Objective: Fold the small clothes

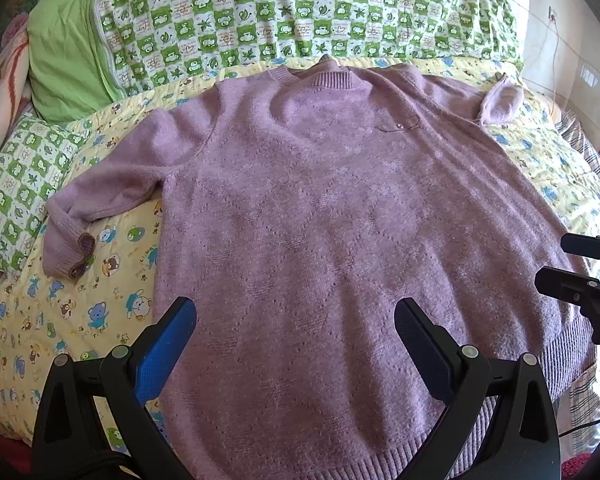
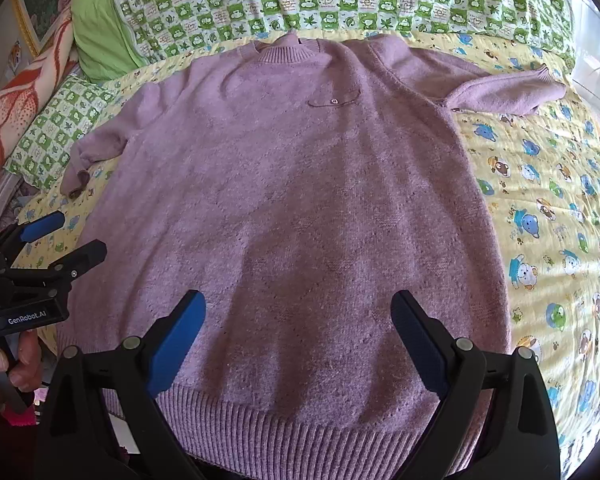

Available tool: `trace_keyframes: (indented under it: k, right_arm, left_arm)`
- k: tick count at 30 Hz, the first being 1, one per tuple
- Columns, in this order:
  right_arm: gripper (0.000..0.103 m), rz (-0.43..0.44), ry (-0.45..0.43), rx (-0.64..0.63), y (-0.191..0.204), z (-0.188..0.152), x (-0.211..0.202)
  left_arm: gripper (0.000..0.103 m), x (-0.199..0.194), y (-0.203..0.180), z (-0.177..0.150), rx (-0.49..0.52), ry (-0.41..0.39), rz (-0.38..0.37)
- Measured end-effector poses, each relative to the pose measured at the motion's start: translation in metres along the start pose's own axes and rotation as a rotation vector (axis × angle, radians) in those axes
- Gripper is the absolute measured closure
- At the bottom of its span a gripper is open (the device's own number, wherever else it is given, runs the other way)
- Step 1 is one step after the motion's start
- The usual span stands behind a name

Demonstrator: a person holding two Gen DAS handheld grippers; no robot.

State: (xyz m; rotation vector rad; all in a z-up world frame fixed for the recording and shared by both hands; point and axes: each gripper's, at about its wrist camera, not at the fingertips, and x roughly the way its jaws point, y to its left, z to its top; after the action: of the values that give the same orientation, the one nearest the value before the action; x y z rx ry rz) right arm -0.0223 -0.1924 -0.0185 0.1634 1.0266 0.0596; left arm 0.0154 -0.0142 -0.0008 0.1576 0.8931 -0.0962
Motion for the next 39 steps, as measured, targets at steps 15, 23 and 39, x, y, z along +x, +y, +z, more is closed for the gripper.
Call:
trace_keyframes:
  k: [15, 23, 39]
  right_arm:
    - [0.009, -0.003, -0.017, 0.064, -0.030, 0.021, -0.001]
    - [0.009, -0.063, -0.061, 0.223, -0.097, 0.061, 0.002]
    - [0.009, -0.216, -0.161, 0.473, -0.260, 0.201, 0.034]
  left_arm:
    - [0.003, 0.014, -0.004, 0.014, 0.004, 0.025, -0.004]
    - [0.003, 0.036, 0.005, 0.039, -0.017, 0.064, 0.017]
    - [0.003, 0.109, 0.048, 0.153, -0.171, 0.067, 0.032]
